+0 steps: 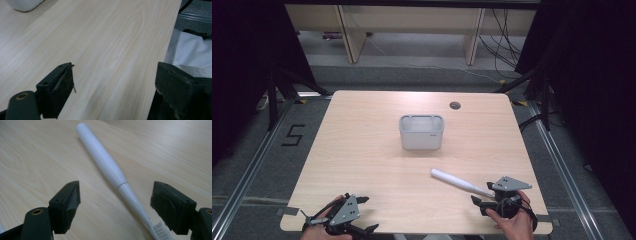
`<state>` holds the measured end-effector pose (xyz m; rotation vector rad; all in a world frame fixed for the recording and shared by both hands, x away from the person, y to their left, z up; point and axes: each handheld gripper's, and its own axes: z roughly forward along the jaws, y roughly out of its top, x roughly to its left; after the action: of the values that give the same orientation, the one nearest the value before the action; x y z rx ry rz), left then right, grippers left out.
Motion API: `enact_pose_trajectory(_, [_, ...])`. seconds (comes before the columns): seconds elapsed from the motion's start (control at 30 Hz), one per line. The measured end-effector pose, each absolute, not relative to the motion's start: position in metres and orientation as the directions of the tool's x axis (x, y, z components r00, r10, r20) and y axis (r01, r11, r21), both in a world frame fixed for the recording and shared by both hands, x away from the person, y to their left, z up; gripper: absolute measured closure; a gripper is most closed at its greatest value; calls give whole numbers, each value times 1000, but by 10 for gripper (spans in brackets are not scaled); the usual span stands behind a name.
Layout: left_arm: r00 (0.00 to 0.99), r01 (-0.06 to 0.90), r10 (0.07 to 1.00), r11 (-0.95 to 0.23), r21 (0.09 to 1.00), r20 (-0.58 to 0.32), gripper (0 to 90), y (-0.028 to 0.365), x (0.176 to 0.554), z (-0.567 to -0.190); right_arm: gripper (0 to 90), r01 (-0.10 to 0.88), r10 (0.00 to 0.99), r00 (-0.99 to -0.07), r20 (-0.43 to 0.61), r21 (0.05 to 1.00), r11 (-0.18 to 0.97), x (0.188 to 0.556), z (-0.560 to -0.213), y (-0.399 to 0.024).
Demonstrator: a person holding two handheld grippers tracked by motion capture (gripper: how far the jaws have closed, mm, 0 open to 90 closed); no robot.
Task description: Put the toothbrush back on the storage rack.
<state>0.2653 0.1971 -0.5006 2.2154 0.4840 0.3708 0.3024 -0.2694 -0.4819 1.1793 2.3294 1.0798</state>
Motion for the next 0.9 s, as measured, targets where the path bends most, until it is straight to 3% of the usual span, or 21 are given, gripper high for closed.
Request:
enact_pose_trajectory(0.17, [884, 215, 456, -588, 780, 100, 147, 197, 266, -501, 262, 542, 791, -611, 44, 751, 377, 302, -482, -268])
enact_pose_trajectory(0.4, [883, 217, 458, -591, 777, 101, 147, 197, 266, -501, 365, 551, 779, -625, 56, 738, 389, 300, -482, -263])
enact_pose_trajectory(0.9, [884, 219, 456, -597, 772, 103, 147, 197, 266, -500, 412, 557, 761, -646, 62, 720, 414, 300, -485, -257])
